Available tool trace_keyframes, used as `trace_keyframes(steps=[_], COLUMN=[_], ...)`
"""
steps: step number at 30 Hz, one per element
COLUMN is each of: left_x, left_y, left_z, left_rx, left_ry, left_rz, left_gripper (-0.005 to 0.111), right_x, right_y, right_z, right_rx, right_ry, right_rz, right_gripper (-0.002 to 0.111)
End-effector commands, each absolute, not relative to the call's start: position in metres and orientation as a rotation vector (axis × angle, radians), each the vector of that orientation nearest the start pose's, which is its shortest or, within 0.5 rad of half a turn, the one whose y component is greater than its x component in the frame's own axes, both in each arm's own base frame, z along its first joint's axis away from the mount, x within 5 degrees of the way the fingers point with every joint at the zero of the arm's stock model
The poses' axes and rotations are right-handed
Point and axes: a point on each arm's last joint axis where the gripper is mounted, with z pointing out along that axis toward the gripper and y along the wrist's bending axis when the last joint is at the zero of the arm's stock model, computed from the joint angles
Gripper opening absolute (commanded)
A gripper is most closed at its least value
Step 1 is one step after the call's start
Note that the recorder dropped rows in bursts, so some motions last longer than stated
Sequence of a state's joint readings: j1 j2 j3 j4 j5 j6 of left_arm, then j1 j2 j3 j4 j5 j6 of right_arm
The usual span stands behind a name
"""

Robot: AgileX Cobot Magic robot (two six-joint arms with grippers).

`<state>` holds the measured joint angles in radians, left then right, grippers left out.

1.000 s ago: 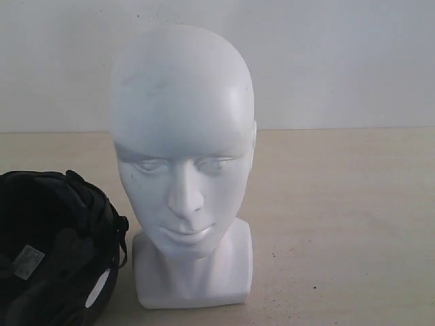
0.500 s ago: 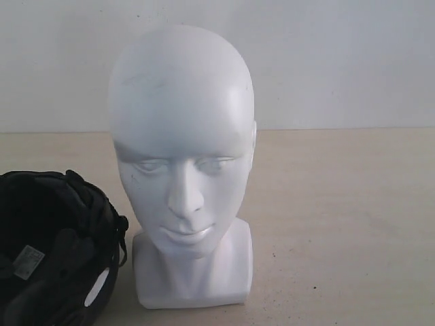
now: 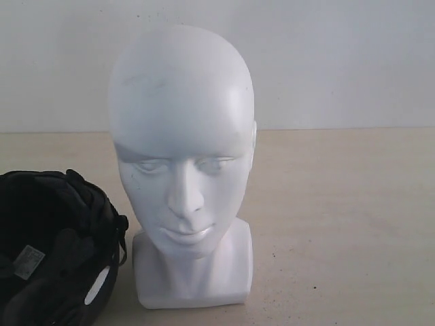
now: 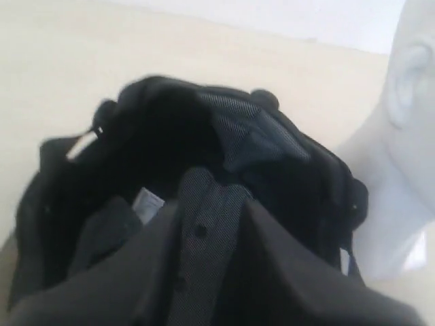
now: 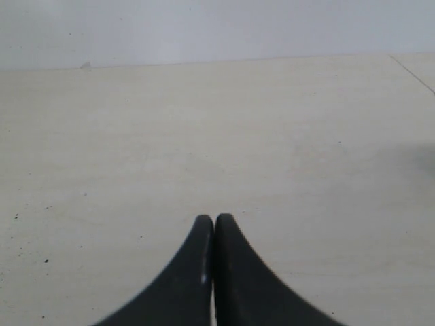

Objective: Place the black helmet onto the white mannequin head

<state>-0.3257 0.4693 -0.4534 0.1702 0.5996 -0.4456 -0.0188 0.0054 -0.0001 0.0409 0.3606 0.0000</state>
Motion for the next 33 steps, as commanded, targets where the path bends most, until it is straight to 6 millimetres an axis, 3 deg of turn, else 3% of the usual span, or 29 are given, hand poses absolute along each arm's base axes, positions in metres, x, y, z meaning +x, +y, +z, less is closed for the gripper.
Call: trace_keyframes(steps=[1, 4, 9, 15, 20, 22, 28, 33], left_x=[0.096, 0.098, 0.097, 0.095, 0.09, 0.089, 0.084, 0.078], left_y=[-0.019, -0.02, -0.022, -0.029, -0.038, -0.04, -0.039, -0.041], left_z=[0.292, 0.299, 0.296, 0.294, 0.288, 0.288, 0.281, 0.28], left_rx=[0.077, 0.176, 0.091, 0.111, 0.4, 0.409, 0.408, 0.419], left_ry=[1.946, 1.855, 1.895, 1.932, 1.95, 1.954, 2.055, 2.155], left_rz=[-0.176, -0.11, -0.197, -0.293, -0.245, -0.272, -0.294, -0.337], left_gripper=[0.028, 0.028, 0.027, 0.027, 0.027, 0.027, 0.027, 0.036], right_x=[0.053, 0.053, 0.053, 0.053, 0.053, 0.053, 0.053, 0.053], right_y=[0.0, 0.0, 0.0, 0.0, 0.0, 0.0, 0.0, 0.0], right_z=[0.181, 0.181, 0.181, 0.181, 0.181, 0.181, 0.181, 0.181], right_rx=[0.04, 0.04, 0.04, 0.04, 0.04, 0.04, 0.04, 0.04], right_ry=[1.838, 1.838, 1.838, 1.838, 1.838, 1.838, 1.838, 1.838], right_rz=[0.029, 0.029, 0.029, 0.029, 0.029, 0.029, 0.029, 0.029], right_gripper=[0.0, 0.0, 0.0, 0.0, 0.0, 0.0, 0.0, 0.0])
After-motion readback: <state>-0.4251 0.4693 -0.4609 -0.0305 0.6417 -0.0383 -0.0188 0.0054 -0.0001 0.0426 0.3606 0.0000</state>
